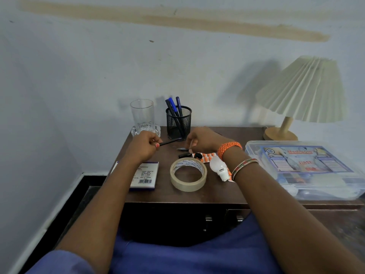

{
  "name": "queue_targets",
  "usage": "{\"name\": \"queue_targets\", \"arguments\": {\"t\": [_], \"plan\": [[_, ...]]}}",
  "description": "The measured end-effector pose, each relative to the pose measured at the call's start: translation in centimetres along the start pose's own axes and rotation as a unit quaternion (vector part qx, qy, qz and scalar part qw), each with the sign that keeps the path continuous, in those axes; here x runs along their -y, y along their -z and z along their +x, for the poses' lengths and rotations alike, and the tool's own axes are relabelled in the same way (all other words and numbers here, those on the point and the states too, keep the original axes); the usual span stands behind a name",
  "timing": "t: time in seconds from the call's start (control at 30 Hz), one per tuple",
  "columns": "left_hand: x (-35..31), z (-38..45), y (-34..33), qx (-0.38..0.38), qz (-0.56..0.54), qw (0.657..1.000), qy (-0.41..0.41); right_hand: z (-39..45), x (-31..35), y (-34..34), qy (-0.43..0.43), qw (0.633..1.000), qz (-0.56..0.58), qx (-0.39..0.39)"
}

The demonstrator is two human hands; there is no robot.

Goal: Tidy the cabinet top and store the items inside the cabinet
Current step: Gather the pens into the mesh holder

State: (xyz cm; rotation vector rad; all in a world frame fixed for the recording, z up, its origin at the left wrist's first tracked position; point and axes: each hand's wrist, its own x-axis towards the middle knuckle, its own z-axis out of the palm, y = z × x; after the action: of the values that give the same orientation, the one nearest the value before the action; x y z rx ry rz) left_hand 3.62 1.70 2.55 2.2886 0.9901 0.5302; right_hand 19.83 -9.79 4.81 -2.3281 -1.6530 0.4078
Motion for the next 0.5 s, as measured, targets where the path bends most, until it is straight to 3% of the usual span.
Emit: {"name": "queue_targets", "arguments": {"t": [0.23, 0.5], "plan": [[0.7, -0.1, 0.1, -0.04, 0.044, 0.998, -0.005, 0.8, 0.4, -1.1, 0.012, 0.999, -0.047, 0.02], [0.6, -0.3, 0.2, -0.049, 0.032, 0.998, -0.009, 1.0, 0.0, -1.3, -0.002, 0.998, -0.05, -0.022]]}}
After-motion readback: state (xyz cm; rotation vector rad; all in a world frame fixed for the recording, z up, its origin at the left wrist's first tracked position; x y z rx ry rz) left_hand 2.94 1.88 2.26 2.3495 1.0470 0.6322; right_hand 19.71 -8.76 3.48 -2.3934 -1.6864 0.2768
